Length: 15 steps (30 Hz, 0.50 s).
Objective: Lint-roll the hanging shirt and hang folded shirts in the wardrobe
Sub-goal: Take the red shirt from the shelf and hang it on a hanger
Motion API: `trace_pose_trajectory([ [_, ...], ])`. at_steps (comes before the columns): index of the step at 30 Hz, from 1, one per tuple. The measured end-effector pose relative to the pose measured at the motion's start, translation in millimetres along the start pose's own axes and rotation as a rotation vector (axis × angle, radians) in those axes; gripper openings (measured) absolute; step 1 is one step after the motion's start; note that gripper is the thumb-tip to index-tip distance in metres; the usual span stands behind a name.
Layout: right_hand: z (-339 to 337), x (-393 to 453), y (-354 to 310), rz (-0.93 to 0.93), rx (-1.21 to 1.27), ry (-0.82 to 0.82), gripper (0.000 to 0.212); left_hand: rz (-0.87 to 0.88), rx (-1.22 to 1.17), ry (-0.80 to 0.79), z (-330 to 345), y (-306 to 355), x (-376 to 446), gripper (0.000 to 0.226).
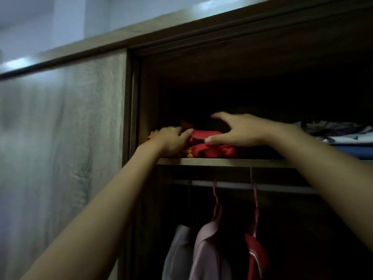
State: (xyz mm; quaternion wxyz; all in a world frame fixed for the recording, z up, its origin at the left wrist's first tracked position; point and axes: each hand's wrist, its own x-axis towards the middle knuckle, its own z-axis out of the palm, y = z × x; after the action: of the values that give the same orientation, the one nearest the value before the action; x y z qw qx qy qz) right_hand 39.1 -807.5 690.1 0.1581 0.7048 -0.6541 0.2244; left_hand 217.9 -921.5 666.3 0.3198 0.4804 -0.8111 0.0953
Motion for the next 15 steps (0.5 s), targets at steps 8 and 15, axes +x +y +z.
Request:
trace_pose_trajectory([
  [8,33.1,25.1,-1.3,0.046,0.005,-0.081,0.073,0.01,0.101,-0.054,19.5,-13.8,3.9,0.061],
  [15,34.9,14.5,-9.7,-0.01,-0.133,0.221,0.05,0.002,0.08,-0.091,17.7,-11.9,1.6,0.062],
])
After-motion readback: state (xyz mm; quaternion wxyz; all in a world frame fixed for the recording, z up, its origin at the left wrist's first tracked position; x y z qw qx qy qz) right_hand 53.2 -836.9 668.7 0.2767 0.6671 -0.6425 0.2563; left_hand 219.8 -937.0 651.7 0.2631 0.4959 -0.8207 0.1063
